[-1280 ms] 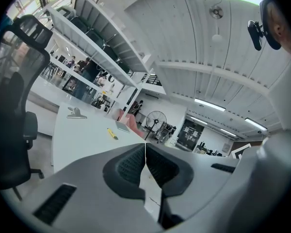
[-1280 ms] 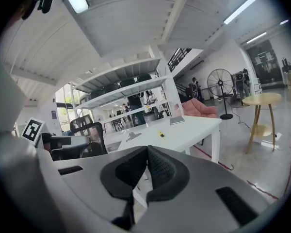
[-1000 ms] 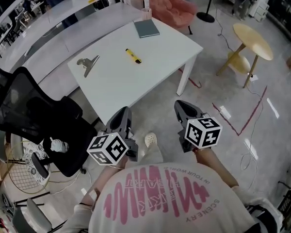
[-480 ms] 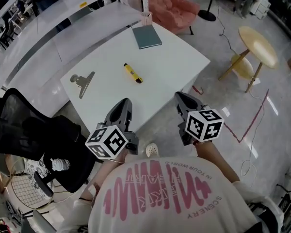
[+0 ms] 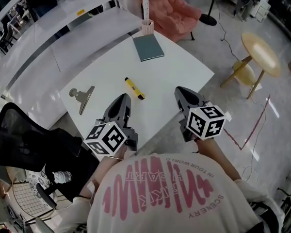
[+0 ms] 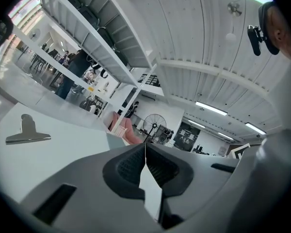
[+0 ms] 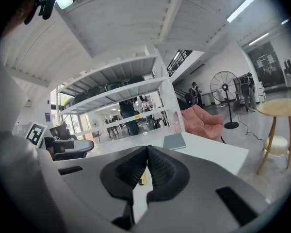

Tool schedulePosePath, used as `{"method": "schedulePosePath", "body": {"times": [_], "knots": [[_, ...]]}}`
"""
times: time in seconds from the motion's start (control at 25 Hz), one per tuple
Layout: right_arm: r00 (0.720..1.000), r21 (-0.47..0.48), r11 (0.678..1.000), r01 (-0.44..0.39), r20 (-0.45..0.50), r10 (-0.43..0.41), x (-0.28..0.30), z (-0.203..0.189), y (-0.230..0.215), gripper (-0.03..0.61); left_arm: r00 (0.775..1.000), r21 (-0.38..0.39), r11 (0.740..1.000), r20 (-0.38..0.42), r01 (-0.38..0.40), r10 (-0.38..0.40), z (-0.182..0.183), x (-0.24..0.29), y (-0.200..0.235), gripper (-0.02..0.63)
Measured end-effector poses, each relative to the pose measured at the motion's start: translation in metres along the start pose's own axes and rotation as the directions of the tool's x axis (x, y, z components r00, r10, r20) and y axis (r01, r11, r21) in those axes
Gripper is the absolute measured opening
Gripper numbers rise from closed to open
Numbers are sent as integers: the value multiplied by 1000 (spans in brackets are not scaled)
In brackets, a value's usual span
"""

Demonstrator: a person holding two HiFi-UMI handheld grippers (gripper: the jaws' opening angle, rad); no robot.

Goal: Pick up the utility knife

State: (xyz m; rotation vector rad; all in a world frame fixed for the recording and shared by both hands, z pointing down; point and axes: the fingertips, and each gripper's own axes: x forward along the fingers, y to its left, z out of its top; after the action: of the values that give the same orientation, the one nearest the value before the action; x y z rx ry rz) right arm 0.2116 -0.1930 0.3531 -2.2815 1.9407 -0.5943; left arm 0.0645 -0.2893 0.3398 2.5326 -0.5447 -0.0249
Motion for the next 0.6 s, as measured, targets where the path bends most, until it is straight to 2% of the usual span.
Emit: {"method": "schedulePosePath", "body": {"times": [0.32,0.6], "knots": [[998,4,1000,-8,-63,8,20,-24,-10,15,999,-25,999,-19,-39,39,-13,11,21,25],[995,-5,999,-51,-80,50,43,-24,-12,15,996,-52,995,-27,-91,89,-22,19,37,25]]}}
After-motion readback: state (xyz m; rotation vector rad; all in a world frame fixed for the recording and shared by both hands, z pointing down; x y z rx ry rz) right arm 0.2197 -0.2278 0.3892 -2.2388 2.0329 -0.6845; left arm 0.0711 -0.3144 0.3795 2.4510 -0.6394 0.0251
